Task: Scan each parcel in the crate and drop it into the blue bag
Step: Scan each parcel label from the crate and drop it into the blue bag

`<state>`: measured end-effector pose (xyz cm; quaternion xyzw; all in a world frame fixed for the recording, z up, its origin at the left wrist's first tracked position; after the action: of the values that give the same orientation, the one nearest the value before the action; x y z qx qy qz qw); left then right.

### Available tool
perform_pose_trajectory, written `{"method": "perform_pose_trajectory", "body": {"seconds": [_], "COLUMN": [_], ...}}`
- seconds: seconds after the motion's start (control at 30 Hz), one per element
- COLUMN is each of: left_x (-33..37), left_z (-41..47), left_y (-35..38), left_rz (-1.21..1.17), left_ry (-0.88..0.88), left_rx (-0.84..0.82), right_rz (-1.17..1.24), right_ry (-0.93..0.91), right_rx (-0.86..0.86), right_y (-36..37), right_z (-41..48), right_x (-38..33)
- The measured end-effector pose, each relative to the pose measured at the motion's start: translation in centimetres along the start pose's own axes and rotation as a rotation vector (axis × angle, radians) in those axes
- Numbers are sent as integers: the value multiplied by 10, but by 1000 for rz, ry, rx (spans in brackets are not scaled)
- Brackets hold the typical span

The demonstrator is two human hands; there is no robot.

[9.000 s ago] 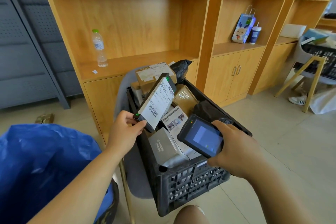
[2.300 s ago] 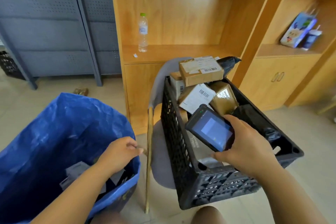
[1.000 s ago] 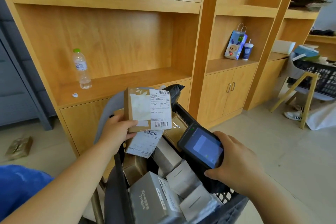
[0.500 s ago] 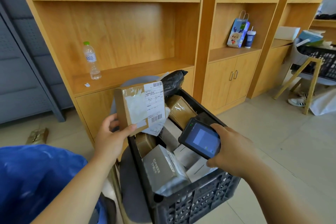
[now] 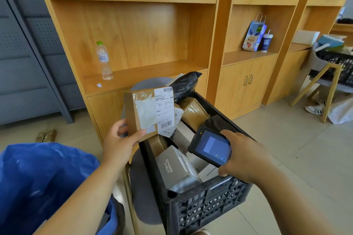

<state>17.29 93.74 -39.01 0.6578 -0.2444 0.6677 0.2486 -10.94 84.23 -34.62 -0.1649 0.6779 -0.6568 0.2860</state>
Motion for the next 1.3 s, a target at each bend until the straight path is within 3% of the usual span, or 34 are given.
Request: {"method": "perform_pose_trajectory", "body": {"seconds": [0.17,0.3,0.47,0.67,0.77,0.9,1.0,1.3], "left_x": [2,-1,-34,-85,-108,-127,-126,-83], "left_z": [-7,-22,-48,-74,-76,-79,-76,-31], "left_y": [-12,-40,-106,-196,-227,-240,-230,-131], "left_rz": [-46,-216,-293,-125,71,469,499,548], "left_ry": [-5,-57,-200,-320,-514,-683,-707,-448], "left_rx": [-6,14,178,470,516,370,240,-21], "right_rz": [45,138,187,174,185,209,192,148], "right_ry": [-22,-115,-250,-347,-371,-391,-367,-222], "right_rx": [75,149,146,68,39,22,25,50], "right_y": [1,9,27,49,57,64,63,44], "right_z": [1,7,21,33,36,36,36,32], "right_x": [-6,-28,-69,-119,-136,-143,-138,-83]}}
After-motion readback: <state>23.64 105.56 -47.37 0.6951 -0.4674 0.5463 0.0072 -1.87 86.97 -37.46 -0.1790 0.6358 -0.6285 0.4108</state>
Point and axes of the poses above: each hand's wrist, its own z-axis towards the middle knuckle, its own y-axis out of the palm, x = y × z, the point moved 1 cm from there along z, towards the middle knuckle, and after that the axes turned 6 degrees about -y, right-handed, at the moved point
